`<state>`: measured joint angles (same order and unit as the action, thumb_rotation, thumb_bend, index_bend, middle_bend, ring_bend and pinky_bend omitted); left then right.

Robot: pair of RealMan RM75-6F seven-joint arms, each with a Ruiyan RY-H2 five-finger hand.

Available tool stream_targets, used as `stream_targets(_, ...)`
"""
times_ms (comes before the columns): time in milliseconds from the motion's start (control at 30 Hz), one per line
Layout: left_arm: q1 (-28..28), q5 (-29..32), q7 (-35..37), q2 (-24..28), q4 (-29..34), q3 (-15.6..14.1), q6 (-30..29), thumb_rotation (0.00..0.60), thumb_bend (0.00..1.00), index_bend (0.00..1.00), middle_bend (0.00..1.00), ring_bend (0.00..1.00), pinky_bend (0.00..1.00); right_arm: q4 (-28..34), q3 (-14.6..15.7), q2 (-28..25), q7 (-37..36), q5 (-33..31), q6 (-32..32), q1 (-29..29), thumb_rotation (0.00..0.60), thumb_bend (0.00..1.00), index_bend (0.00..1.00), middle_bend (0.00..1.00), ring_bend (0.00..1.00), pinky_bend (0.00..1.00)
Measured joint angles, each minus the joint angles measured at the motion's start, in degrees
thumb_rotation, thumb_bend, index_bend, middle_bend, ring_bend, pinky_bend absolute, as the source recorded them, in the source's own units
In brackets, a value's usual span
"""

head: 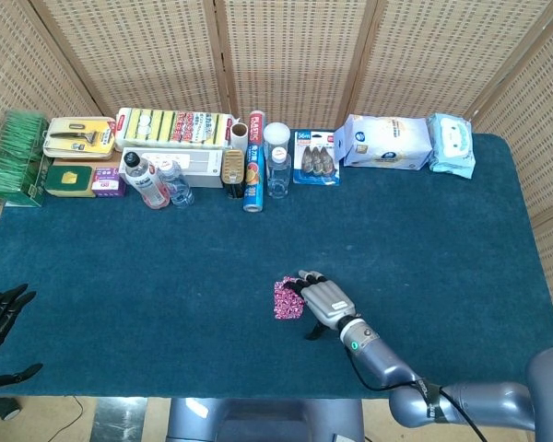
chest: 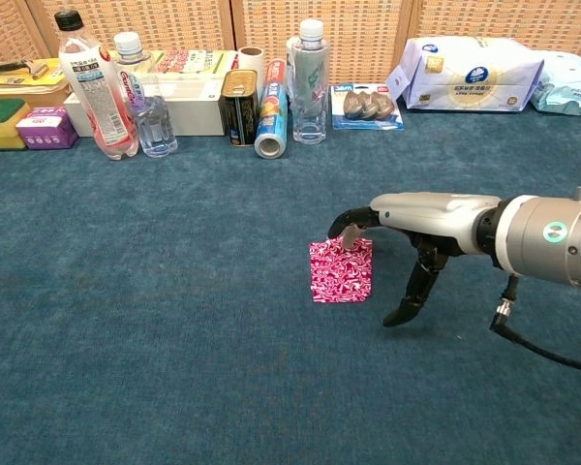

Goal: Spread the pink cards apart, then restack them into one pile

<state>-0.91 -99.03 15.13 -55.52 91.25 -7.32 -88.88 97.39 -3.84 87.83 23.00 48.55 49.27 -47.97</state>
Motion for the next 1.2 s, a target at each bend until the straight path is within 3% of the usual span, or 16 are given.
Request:
stream_targets(300,0.1,0.0,0.2,0.0,-0.1,0.0,-0.2,0.6,0.05,0.0,0.0,0.0,0.02,-0.1,-0.5,-1.6,-0.3,-2.0,0.5,0.1,0.6,0.0,0.14,0.19,0.0,0.0)
stream_targets(667,-0.1,0.1,-0.8,-0.2,0.4,0.0,0.2,0.6,0.05,0.0,0.0,0.0,0.02,6.6,-0.3,-3.5,-1.2,3.1,0.3,0.2,0.6,0.0,0.15,0.19,0.0,0.0)
stream_targets(900,0.0,0.3,0.0,-0.1,0.1,0.0,0.0,0.6,0.05,0.0,0.0,0.0,0.02,3.8,0.9,0.2,0.9,-0.1,-0.5,-1.1,0.6,0.0,0.15,0.19,0.0,0.0)
stream_targets(1200,-0.1,0.4,0.5,0.1,-0.1,0.1,0.1,0.6,0.05,0.0,0.0,0.0,0.02,1.7,1.4,0.9,1.0,-0.7,-0.5,-1.3,0.6,0.0,0.15,0.19,0.0,0.0)
